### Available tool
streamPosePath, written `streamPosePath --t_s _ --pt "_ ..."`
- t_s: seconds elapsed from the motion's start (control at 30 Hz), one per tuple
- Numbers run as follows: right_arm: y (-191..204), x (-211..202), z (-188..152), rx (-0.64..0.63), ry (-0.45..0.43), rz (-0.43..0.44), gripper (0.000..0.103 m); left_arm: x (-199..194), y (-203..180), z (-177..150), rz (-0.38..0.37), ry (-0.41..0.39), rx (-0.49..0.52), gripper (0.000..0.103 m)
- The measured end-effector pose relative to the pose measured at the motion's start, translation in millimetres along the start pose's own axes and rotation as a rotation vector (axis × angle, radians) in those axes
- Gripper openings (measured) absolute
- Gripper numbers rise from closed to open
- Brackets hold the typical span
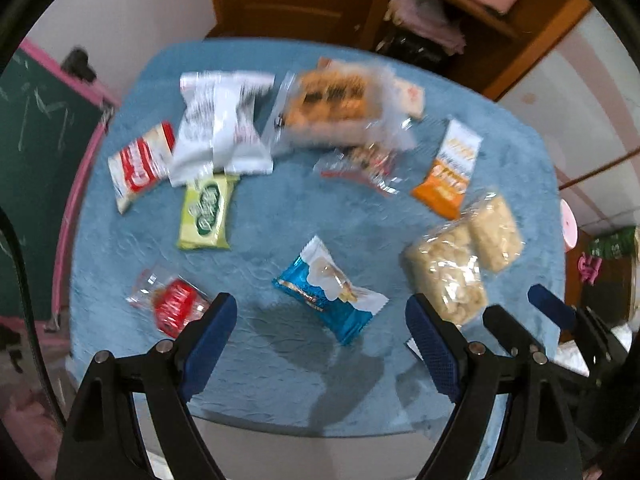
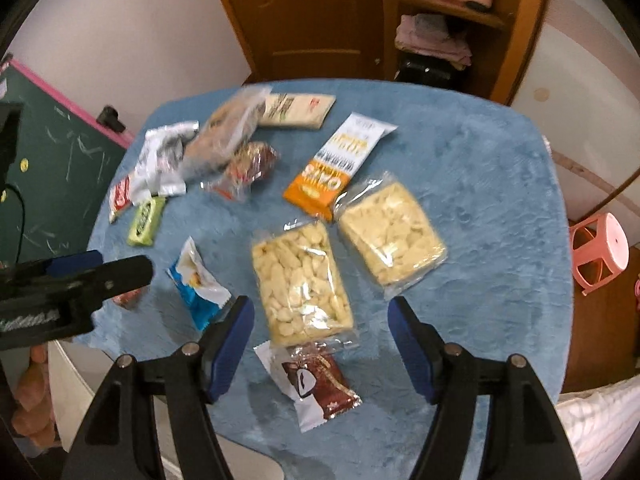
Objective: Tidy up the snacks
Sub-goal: 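Grasp the blue wafer pack with the left tool while the right tool grasps the puffed-snack bag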
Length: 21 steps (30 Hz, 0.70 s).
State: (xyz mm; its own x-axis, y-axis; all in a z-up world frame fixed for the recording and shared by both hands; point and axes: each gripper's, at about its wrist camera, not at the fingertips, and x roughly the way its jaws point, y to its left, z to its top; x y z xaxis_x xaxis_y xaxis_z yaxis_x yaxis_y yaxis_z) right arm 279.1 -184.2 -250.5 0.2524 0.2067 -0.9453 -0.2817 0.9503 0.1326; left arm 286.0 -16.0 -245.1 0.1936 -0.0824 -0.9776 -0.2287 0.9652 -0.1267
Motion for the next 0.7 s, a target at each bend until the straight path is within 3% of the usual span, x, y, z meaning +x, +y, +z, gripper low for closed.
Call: streamPosePath --t_s 0.33,0.5,0.53,0.57,0.7 --pt "10.5 39.1 2.6 -0.098 0.05 -0.04 0.07 59.2 20.3 5.9 -0.028 0.119 -0.208 0.085" --pt "15.1 47.5 4.8 -0.122 0.063 -0.007 0.07 77.1 22.0 4.4 -0.036 0.155 -0.269 0.085" --pt "16.6 48.1 5.5 -0.13 0.063 -0.006 0.07 81.0 22.2 3.3 -0.04 0.163 -0.283 0.082" --pt "18.6 48.9 6.1 -0.138 0.064 -0.004 0.07 85.9 17.1 5.2 -0.045 0.173 -0.292 0.073" --pt "25.7 55.8 4.8 -0.17 0.087 -0.008 0.071 90.7 11.5 1.8 -0.004 0.168 -0.296 0.066"
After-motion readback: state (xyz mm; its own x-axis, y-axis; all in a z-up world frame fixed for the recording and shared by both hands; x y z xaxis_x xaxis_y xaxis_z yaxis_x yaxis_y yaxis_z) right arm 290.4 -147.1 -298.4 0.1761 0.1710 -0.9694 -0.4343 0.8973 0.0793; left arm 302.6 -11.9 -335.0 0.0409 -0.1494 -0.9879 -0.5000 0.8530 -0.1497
